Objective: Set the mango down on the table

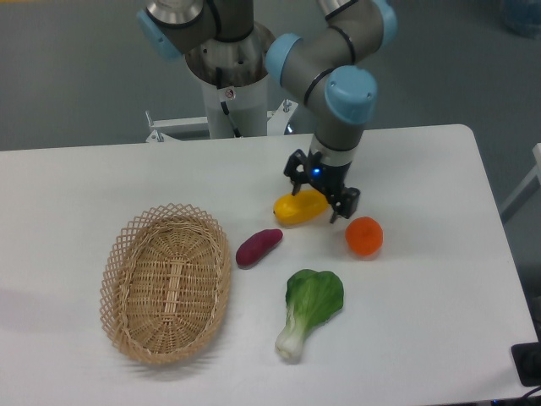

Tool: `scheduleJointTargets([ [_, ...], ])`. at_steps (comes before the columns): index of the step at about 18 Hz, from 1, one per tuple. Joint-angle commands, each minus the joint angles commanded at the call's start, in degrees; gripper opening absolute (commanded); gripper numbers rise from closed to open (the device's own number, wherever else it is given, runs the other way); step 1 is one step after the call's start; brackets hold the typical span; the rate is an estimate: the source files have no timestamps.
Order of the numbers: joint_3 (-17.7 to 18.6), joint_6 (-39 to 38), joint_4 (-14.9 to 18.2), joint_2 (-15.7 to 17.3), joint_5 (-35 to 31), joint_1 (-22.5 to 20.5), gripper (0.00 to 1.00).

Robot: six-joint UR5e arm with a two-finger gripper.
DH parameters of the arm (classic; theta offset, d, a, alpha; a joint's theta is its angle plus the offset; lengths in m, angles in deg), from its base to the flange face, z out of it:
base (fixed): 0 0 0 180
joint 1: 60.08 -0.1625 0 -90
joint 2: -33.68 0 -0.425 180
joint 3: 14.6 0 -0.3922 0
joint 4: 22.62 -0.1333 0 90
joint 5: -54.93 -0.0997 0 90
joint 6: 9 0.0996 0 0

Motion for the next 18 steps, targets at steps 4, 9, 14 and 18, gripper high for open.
scheduleJointTargets([
  [4,-5.3,0.2,0.4,0.3,0.2,-2.3,1.0],
  [9,-13.7,1.0,7.4,0.4,0.1,-5.4,1.0],
  [14,-21.1,9.3,15.9,0.0,-0.3,-7.8,1.0],
  [18,-22.0,17.5,19.2,0.0,0.0,-11.9,1.0],
])
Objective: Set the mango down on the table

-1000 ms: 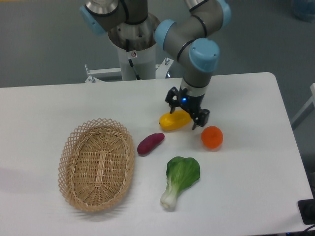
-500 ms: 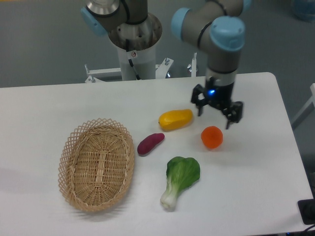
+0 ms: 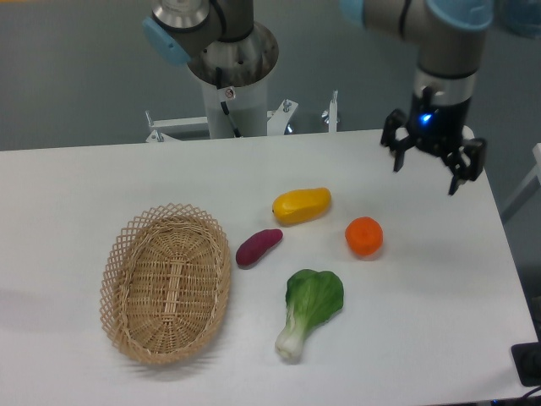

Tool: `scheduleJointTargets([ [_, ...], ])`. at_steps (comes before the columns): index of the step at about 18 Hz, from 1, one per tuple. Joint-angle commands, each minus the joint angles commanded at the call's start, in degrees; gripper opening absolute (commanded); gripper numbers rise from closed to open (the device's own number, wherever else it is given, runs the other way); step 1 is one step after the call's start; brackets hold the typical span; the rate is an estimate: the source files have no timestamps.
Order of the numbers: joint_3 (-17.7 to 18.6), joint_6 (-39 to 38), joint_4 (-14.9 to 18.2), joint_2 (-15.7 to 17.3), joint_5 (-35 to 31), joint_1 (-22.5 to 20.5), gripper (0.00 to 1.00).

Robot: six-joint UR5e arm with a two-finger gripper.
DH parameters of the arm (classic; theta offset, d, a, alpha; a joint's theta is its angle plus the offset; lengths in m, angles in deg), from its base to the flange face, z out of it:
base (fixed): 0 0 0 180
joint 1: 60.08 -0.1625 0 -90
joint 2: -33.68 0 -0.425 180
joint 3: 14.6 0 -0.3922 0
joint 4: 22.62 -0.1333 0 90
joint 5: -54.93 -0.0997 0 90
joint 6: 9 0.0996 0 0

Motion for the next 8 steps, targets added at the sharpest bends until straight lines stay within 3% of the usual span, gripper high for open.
scheduleJointTargets([
  [4,-2.5,1.1,3.3,0.1,0.6,-1.8,1.0],
  [8,-2.9,1.1,3.8,0.1,1.3,-2.1,1.0],
])
